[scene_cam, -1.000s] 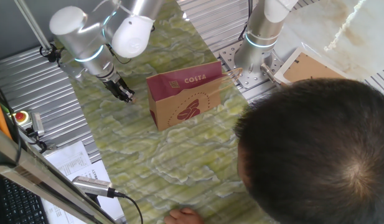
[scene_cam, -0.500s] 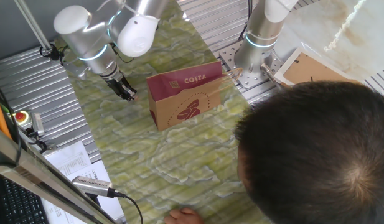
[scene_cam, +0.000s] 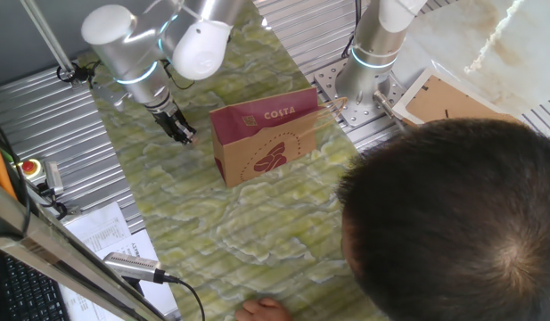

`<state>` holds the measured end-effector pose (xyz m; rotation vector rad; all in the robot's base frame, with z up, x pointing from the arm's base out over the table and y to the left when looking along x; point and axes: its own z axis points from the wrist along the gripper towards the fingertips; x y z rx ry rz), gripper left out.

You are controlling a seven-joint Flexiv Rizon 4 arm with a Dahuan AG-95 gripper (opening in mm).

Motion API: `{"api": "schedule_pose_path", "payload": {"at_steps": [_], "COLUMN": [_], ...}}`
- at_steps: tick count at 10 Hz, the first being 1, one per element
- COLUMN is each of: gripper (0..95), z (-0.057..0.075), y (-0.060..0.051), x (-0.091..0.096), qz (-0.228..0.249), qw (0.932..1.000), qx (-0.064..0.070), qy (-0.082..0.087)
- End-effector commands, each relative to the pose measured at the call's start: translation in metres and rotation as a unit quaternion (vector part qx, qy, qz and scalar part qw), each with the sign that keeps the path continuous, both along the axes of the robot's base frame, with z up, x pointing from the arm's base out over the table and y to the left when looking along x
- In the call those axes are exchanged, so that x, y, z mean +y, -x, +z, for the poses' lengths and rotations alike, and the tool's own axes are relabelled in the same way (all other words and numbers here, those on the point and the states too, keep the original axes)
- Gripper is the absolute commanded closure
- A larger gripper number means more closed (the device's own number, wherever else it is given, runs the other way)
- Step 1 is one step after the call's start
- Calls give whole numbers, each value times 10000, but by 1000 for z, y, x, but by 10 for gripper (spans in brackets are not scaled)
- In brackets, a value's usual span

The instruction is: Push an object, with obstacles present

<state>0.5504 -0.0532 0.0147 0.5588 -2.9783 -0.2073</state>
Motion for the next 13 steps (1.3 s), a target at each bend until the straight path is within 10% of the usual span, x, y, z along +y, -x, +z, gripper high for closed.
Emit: {"api": "schedule_pose_path", "payload": {"at_steps": [1,13], "gripper": [950,950], "z": [0,7], "y": [-1,64], "x": [0,-21], "qz": [35,322], "qw": [10000,9993], "qx": [51,193], "qy": [23,39]}}
